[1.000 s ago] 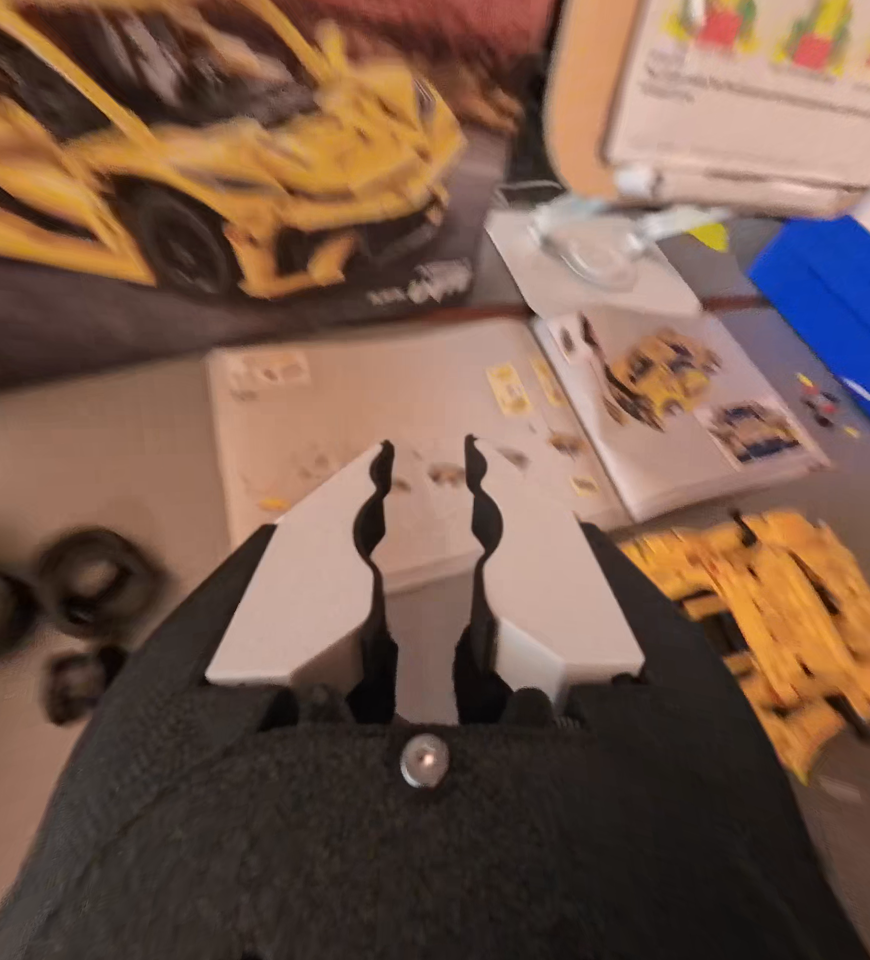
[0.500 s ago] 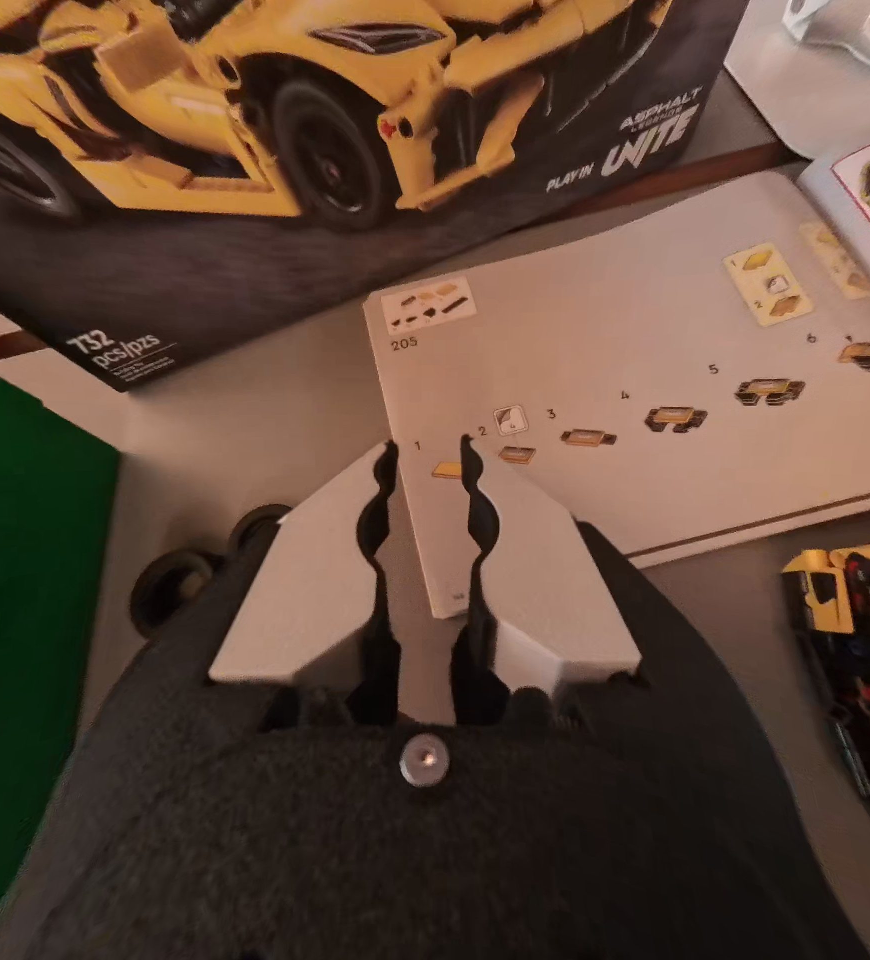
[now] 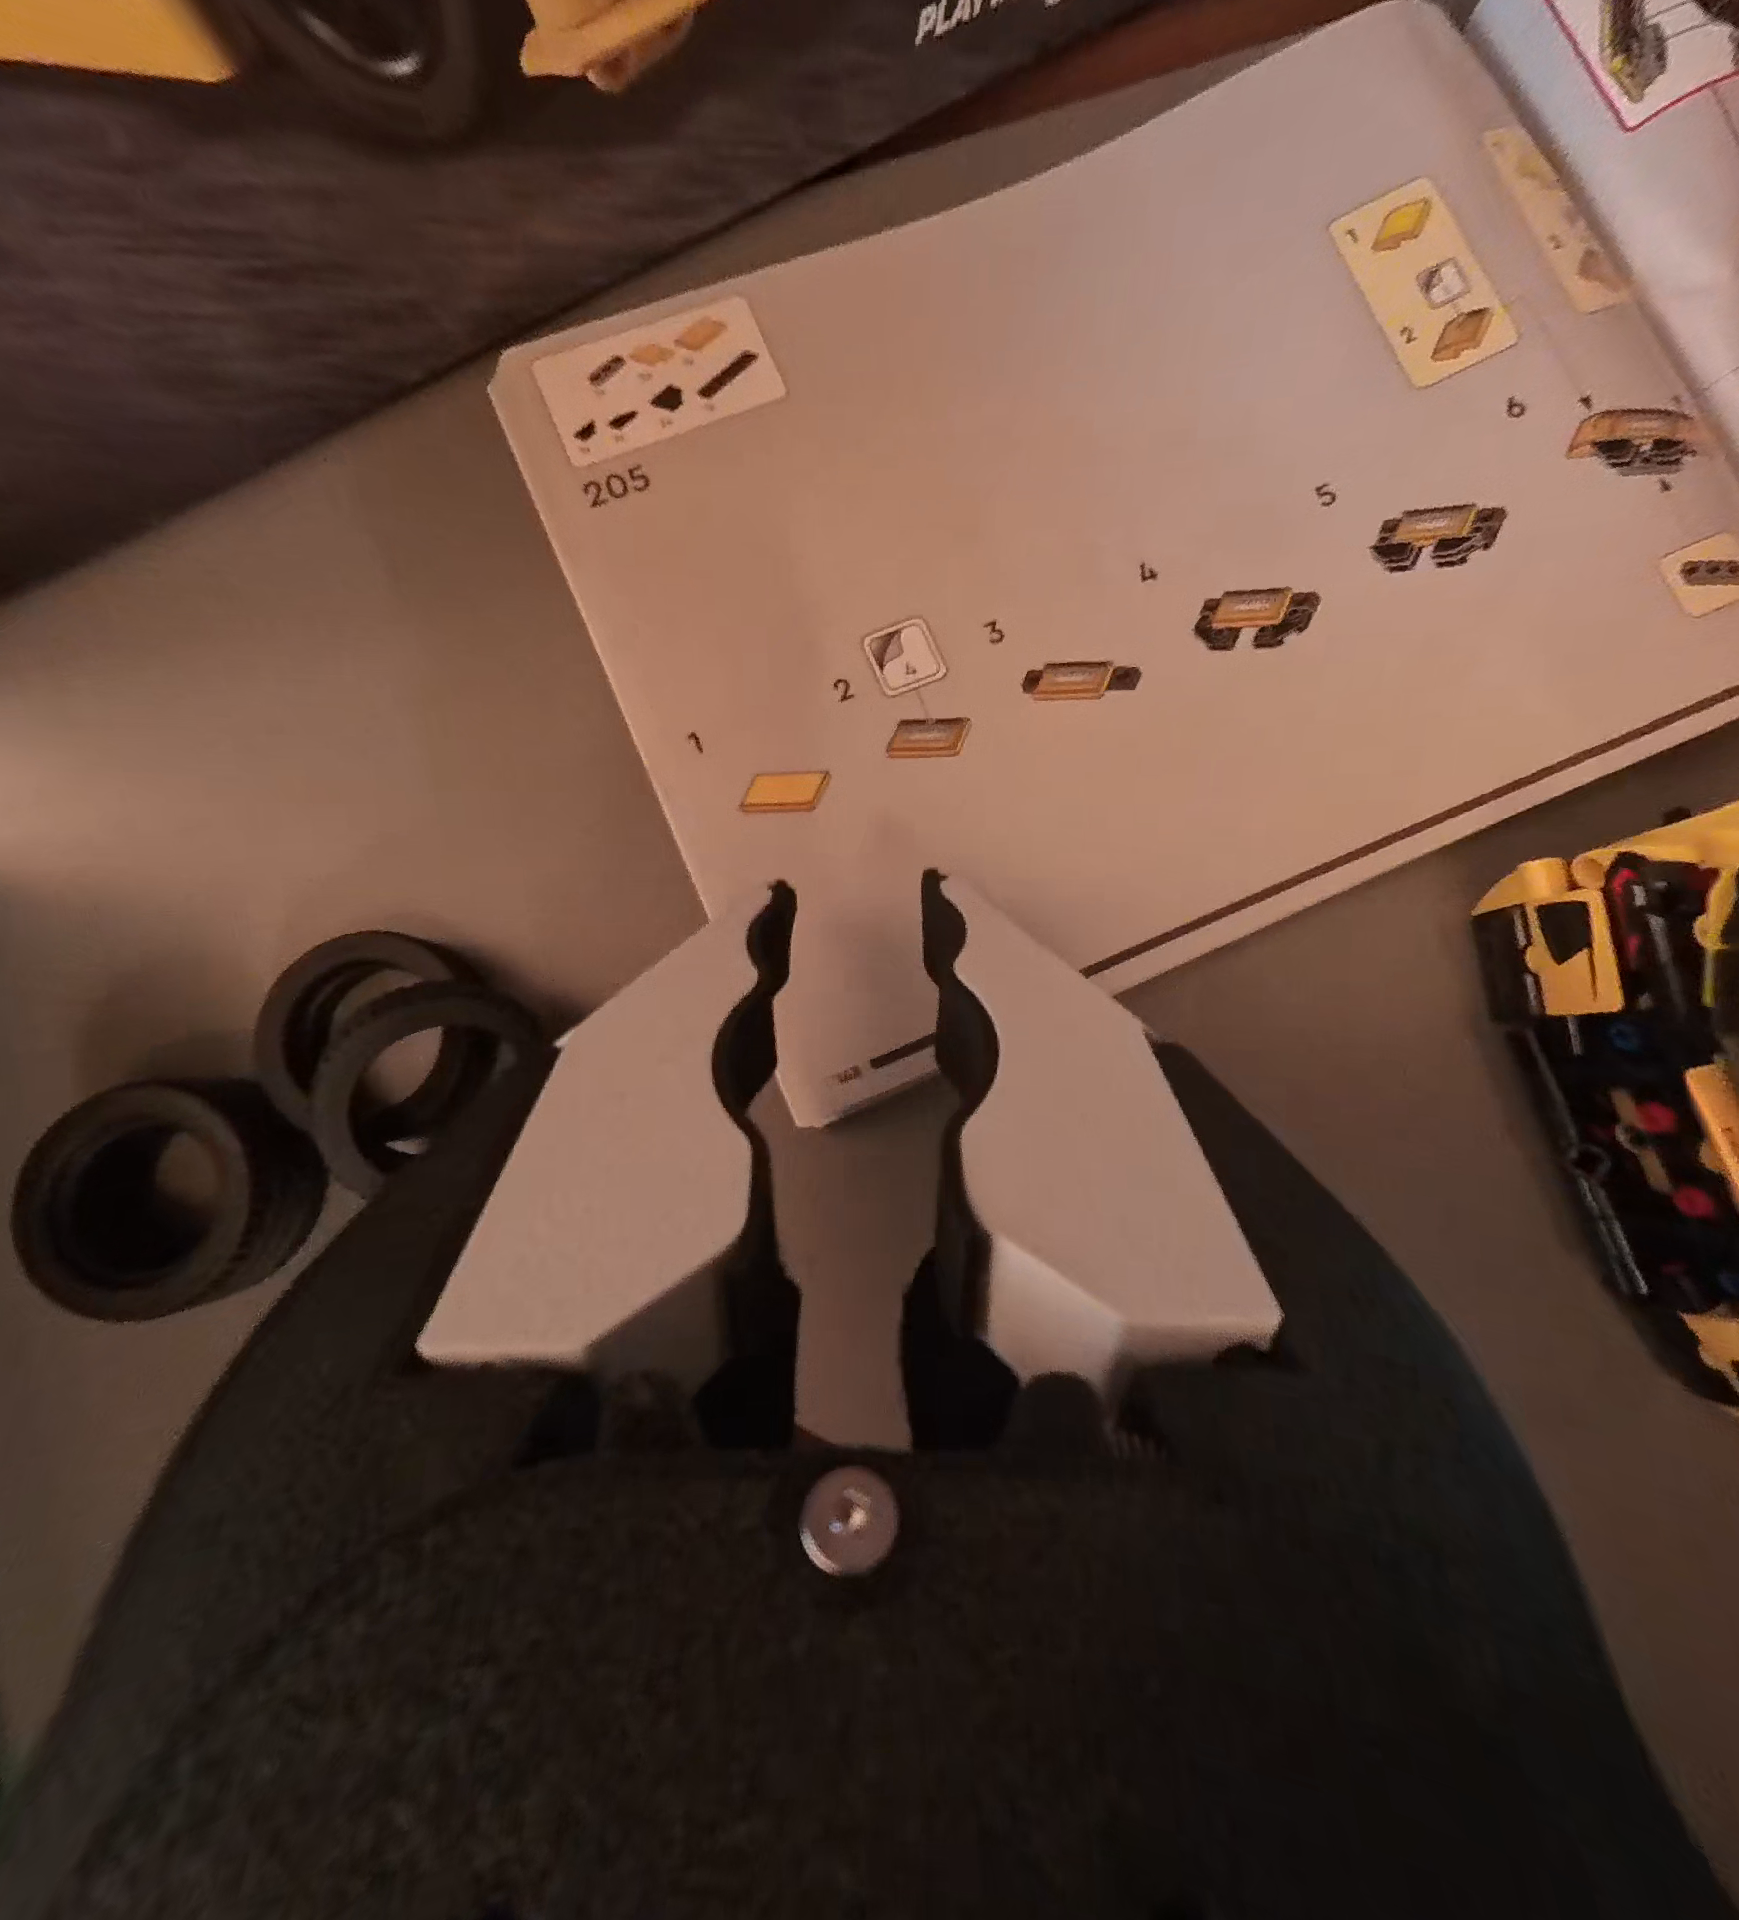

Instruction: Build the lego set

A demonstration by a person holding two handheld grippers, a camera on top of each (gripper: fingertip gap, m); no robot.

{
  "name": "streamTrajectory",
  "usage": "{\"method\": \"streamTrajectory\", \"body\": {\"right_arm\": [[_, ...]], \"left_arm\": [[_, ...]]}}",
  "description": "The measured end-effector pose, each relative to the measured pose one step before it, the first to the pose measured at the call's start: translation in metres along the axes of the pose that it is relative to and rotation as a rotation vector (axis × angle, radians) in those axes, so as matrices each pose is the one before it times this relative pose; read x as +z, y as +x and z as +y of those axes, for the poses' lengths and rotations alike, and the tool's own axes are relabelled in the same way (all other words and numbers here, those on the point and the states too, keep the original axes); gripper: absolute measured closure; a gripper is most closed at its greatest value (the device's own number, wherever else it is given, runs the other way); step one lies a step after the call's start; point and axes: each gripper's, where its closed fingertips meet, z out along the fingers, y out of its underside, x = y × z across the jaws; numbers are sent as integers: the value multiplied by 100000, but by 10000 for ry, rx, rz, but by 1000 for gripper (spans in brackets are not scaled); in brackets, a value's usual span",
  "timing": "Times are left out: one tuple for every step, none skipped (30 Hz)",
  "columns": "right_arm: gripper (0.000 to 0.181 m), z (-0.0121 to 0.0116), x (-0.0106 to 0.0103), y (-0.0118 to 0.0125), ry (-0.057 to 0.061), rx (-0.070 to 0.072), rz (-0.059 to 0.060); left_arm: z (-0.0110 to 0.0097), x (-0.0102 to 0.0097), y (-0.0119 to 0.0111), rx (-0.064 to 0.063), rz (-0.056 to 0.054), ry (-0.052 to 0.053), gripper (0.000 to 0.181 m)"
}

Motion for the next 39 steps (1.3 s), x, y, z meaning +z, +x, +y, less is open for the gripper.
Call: {"method": "streamTrajectory", "body": {"right_arm": [[148, 169, 51, 58, -46, 80, -21], [148, 158, 48, 67, -49, 38, 5], [148, 86, 18, 34, -20, -7, 19], [148, -31, 6, -6, 2, -22, 20], [148, -182, -15, -116, 36, -25, 6], [148, -289, -53, -256, 67, -13, -36], [148, -329, -98, -543, 56, 12, -143], [146, -235, -124, -886, -30, -1, -272], [142, 84, -120, -1203, -228, -22, -346], [140, 489, -136, -1481, -405, -99, -379], [139, 754, -109, -1778, -429, -185, -429], [138, 957, 22, -2172, -420, -254, -558], [138, 1189, 265, -2398, -442, -268, -642], [138, 1356, 608, -2370, -466, -213, -614], [138, 1570, 928, -2120, -577, -179, -490], [138, 1630, 1219, -1780, -699, -81, -337], [140, 1657, 1476, -1425, -775, -22, -214], [143, 1704, 1596, -953, -900, -132, -38], [147, 1456, 1576, -595, -831, -374, 71], [148, 971, 1424, -513, -635, -408, 25], [151, 602, 1099, -87, -504, -304, 211], [152, 211, 728, 162, -254, -235, 304], [154, -1, 393, 238, -56, -223, 302], [155, 19, 154, 342, -45, -209, 305], [155, 68, 83, 229, -51, -151, 182], [155, -1, 126, -66, -31, -77, -38], [156, -239, 195, -159, 13, -32, -100], [156, -507, 232, -177, 105, -14, -86], [155, -674, 271, -262, 227, 5, -114], [155, -710, 315, -270, 267, 44, -137], [155, -547, 385, -71, 182, 111, -65], [154, -240, 422, 24, -18, 166, -40], [152, 28, 443, 151, -206, 161, 22], [148, 122, 399, 251, -294, 80, 134], [146, 122, 302, 116, -256, -31, 129], [146, 32, 251, -112, -140, -120, 64], [146, 136, 268, 80, -175, -160, 214], [146, 306, 320, 50, -268, -217, 209], [146, 90, 268, -110, -108, -224, 110]], "left_arm": [[132, 128, -31, -69, 38, -53, 156], [40, 64, 0, -23, 8, -18, 156], [-92, -27, -19, 11, -37, 34, 157], [-186, -148, -13, 26, -52, 72, 156], [-284, -315, -22, 24, -66, 95, 156], [-382, -534, -25, 1, -91, 135, 156], [-421, -811, 120, -14, -60, 205, 155], [-301, -1022, 490, 21, 75, 256, 155], [-12, -1173, 941, 97, 215, 240, 154], [291, -1272, 1383, 185, 323, 241, 154], [561, -1266, 1894, 265, 484, 279, 153], [860, -1171, 2464, 320, 708, 260, 153], [1160, -989, 2889, 337, 880, 145, 152], [1304, -722, 2953, 259, 871, 58, 152], [1244, -416, 2734, 125, 755, 66, 152], [1186, -126, 2425, 11, 641, 6, 152], [1115, 110, 2101, -102, 538, -99, 151], [997, 313, 1697, -150, 434, -158, 151], [873, 444, 1185, -142, 286, -216, 151], [705, 481, 718, -126, 139, -237, 151], [477, 439, 400, -116, 68, -216, 151], [294, 311, 372, -104, 125, -212, 151], [123, 171, 392, -98, 201, -172, 151], [-34, 90, 206, -59, 125, -82, 151], [-145, 65, -112, 20, -64, -3, 151], [-176, 95, -273, 86, -177, 47, 151], [-206, 180, -256, 95, -182, 84, 151], [-170, 287, -164, 68, -124, 61, 151], [-20, 338, -46, 53, -66, -41, 151], [150, 314, 2, 50, -41, -124, 151], [223, 223, 39, 55, -9, -145, 151], [250, 88, 37, 41, -2, -132, 151], [238, -54, -18, -4, -25, -90, 151], [200, -192, -61, -47, -23, -25, 151], [141, -291, -75, -65, -14, 42, 151], [97, -359, -166, -65, -37, 90, 151], [100, -393, -245, -59, -61, 97, 151], [134, -390, -270, -42, -63, 74, 151], [134, -385, -294, -1, -80, 62, 151]]}}
